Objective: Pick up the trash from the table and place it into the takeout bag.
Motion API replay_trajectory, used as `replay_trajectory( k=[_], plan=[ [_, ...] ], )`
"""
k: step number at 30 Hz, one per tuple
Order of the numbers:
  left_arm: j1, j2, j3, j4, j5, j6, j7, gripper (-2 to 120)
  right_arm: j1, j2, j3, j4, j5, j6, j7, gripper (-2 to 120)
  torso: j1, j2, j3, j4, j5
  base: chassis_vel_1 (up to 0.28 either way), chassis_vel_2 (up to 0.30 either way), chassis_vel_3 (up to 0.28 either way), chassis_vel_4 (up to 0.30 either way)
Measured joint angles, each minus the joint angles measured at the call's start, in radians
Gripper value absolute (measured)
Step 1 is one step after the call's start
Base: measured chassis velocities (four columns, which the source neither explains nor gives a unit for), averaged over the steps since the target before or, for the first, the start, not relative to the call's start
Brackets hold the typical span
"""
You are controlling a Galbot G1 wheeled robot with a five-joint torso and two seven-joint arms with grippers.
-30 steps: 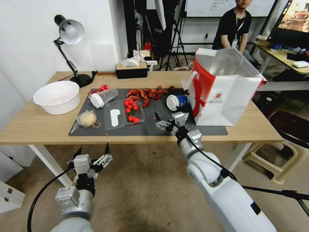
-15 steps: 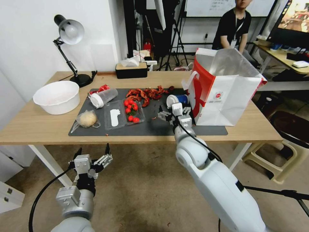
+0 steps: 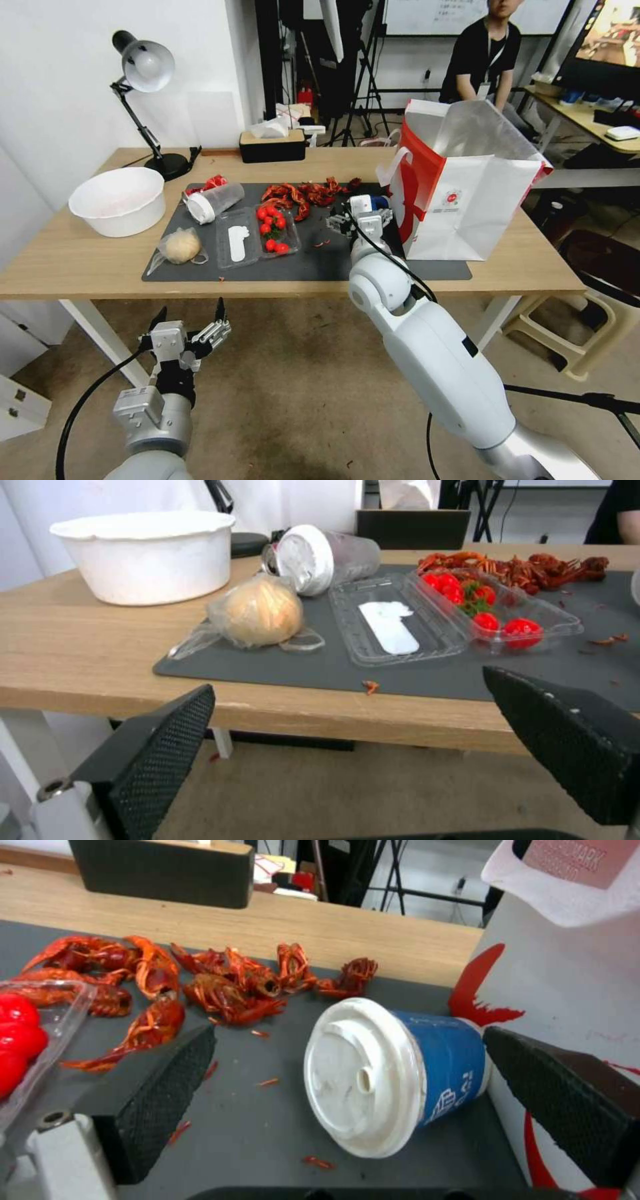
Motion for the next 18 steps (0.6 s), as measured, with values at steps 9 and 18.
replay_trajectory(
  k=[9, 18],
  plan=[
    [0.004, -0.003, 0.001, -0.005, 0.004, -0.001, 0.0, 100, 0.051, 0.014, 0.001, -0.083, 0.065, -0.025, 0.013, 100, 0.0, 0.0, 0.0, 0.0, 0.0001, 0.0, 0.0, 0.0, 0.0],
    [0.006, -0.002, -0.001, -0.008, 0.004, -0.002, 0.0, 100, 0.068, 0.041, 0.007, -0.142, 0.057, -0.03, -0.004, 100, 0.0, 0.0, 0.0, 0.0, 0.0001, 0.0, 0.0, 0.0, 0.0]
  ],
)
